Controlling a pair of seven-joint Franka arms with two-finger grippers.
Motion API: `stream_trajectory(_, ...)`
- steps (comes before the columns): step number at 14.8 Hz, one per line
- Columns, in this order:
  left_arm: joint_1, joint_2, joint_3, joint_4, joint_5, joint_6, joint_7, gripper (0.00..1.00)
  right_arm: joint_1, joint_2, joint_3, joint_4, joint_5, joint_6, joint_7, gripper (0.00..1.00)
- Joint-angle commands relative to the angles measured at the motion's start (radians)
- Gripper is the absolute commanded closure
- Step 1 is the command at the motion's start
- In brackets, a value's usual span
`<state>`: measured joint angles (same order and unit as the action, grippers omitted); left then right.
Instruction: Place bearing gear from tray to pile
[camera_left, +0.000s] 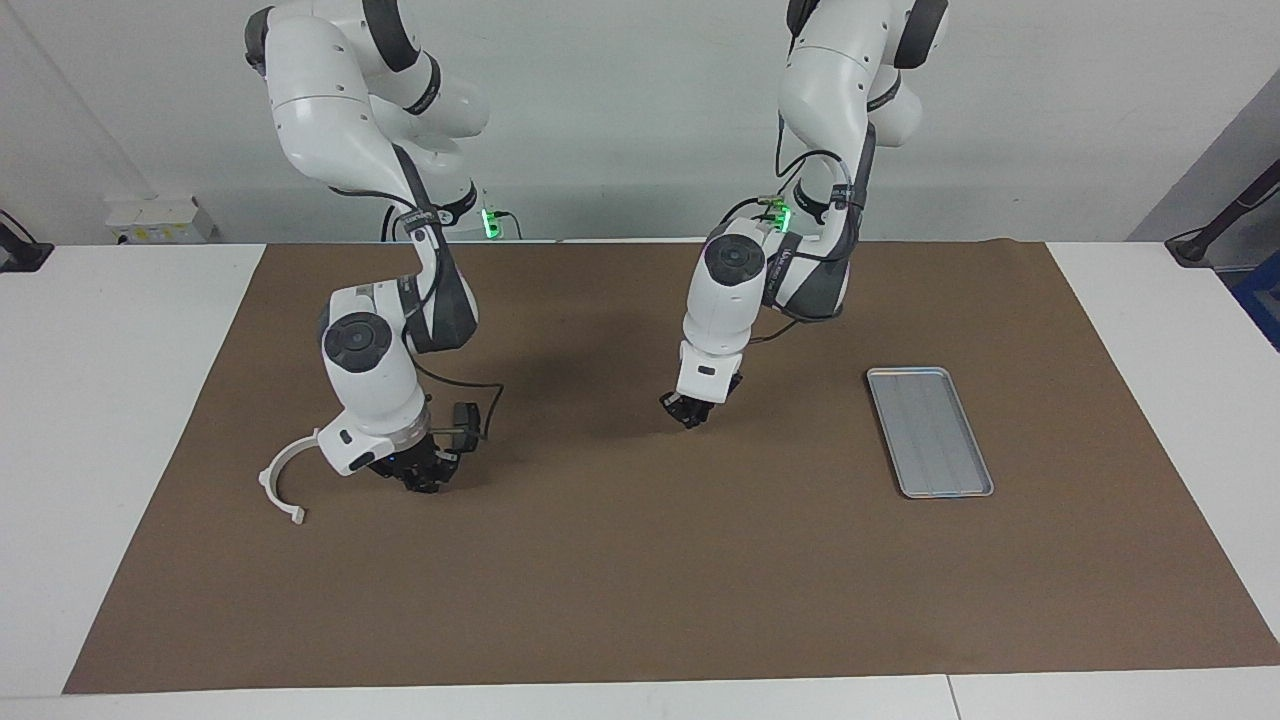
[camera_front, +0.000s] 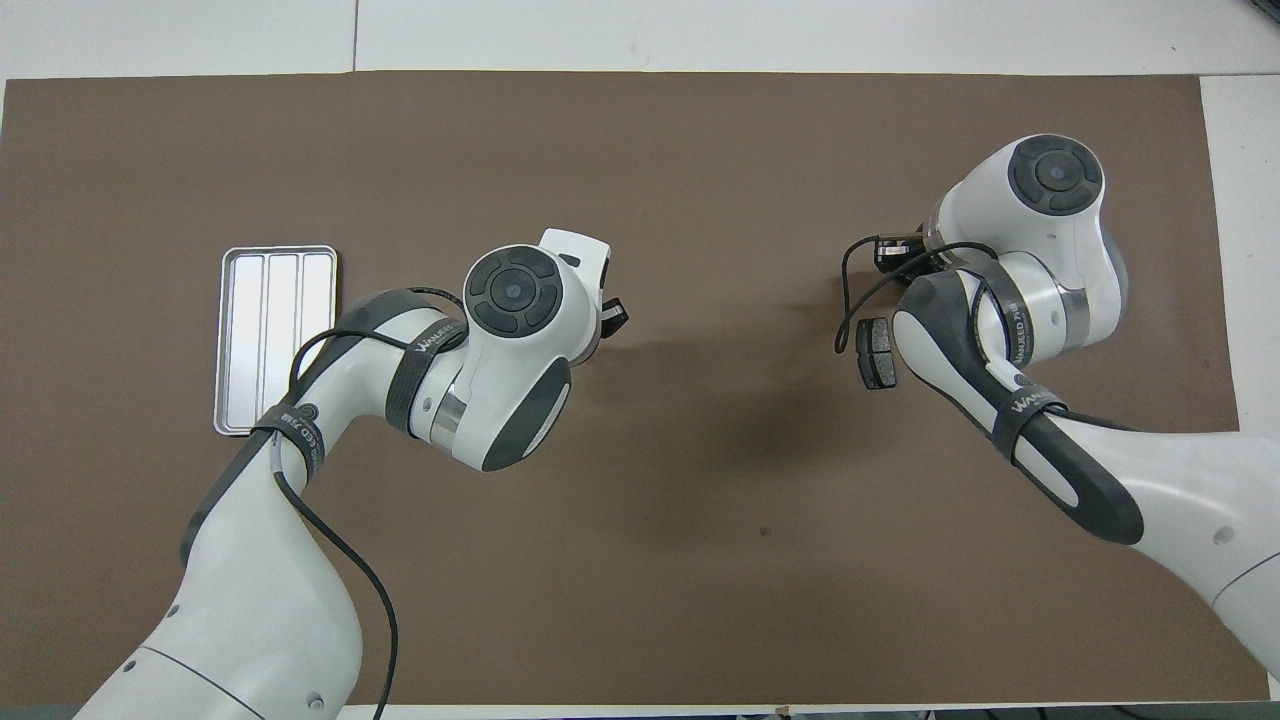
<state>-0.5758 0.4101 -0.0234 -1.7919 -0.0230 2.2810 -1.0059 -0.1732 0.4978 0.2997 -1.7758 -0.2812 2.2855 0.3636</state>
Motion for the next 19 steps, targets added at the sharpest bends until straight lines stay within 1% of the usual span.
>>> stream_trajectory(1,-0.009,0.027,0.014,0.022,0.012,0.034,-0.017,1.00,-0.026,-0.028,0.010,-0.059,0.022,0.061,-0.041,1.00)
stream_trajectory(5,-0.016,0.058,0.016,0.031,0.009,0.038,-0.023,1.00,-0.031,-0.027,0.010,-0.062,0.022,0.063,-0.048,1.00)
stream_trajectory(6,-0.016,0.071,0.016,0.043,0.011,0.035,-0.037,1.00,-0.029,-0.028,0.010,-0.062,0.022,0.063,-0.048,0.70)
stream_trajectory(7,-0.021,0.084,0.016,0.060,0.012,0.029,-0.045,1.00,-0.029,-0.027,0.010,-0.060,0.022,0.063,-0.048,0.22)
stream_trajectory(8,-0.030,0.110,0.017,0.083,0.015,0.028,-0.063,1.00,-0.026,-0.028,0.010,-0.060,0.022,0.061,-0.046,0.00)
stream_trajectory(9,-0.045,0.119,0.019,0.088,0.020,0.028,-0.074,1.00,-0.025,-0.028,0.009,-0.060,0.022,0.058,-0.043,0.00)
stream_trajectory(11,-0.044,0.121,0.022,0.095,0.017,0.002,-0.073,1.00,-0.017,-0.031,0.009,-0.054,0.020,0.042,-0.038,0.00)
stream_trajectory(15,-0.047,0.119,0.025,0.089,0.035,0.003,-0.076,1.00,-0.016,-0.045,0.009,-0.042,0.019,0.012,-0.037,0.00)
stream_trajectory(16,-0.047,0.119,0.025,0.088,0.038,0.000,-0.076,0.81,-0.016,-0.047,0.009,-0.037,0.017,0.009,-0.037,0.00)
stream_trajectory(17,-0.047,0.119,0.026,0.089,0.051,-0.009,-0.076,0.24,-0.016,-0.048,0.009,-0.034,0.017,-0.001,-0.037,0.00)
stream_trajectory(18,-0.047,0.116,0.028,0.095,0.058,-0.043,-0.076,0.00,-0.012,-0.053,0.010,-0.028,0.017,-0.017,-0.035,0.00)
stream_trajectory(19,-0.045,0.110,0.028,0.106,0.069,-0.085,-0.074,0.00,-0.002,-0.054,0.010,-0.019,0.019,-0.030,-0.034,0.00)
